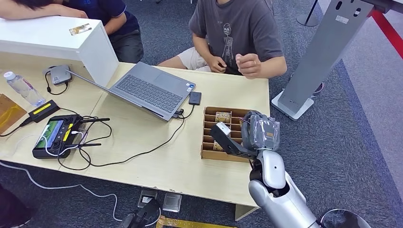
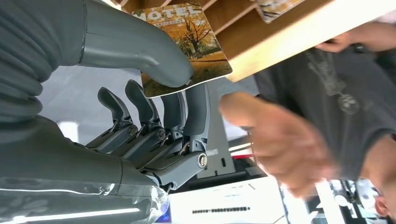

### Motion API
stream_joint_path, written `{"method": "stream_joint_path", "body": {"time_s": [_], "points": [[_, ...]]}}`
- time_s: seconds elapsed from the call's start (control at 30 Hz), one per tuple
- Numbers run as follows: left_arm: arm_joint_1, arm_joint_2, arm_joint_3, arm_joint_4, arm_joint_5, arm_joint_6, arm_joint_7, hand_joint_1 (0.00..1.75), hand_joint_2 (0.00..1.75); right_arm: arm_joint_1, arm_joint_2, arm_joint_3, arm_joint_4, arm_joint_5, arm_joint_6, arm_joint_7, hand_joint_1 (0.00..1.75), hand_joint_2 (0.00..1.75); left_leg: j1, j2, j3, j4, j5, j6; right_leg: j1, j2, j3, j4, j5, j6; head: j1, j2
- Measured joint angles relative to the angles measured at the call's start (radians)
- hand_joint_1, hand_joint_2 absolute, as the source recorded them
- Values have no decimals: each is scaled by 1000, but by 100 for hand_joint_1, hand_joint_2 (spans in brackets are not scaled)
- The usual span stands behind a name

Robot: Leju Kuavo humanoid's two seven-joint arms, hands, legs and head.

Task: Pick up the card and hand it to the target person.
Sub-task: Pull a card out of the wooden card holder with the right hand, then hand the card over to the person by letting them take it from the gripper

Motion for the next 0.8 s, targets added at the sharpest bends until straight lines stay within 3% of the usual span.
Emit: {"method": "stream_joint_path", "body": {"time_s": [0.27, 0.5, 0.8], "points": [[5, 0, 0, 0, 0, 0, -3, 0, 0, -16, -7, -21, -127, -150, -43, -83, 161, 175, 0, 0, 0, 0, 0, 0, 0, 0, 0, 0, 0, 0, -1, 0], [6, 0, 0, 0, -6, 3, -5, 0, 0, -71, -13, -39, -204, -124, -105, -106, 161, 175, 0, 0, 0, 0, 0, 0, 0, 0, 0, 0, 0, 0, 0, 0], [5, -1, -1, 0, -26, 6, -4, 0, 0, -188, -13, -40, -182, -54, -125, -89, 155, 175, 0, 0, 0, 0, 0, 0, 0, 0, 0, 0, 0, 0, 0, 0]]}}
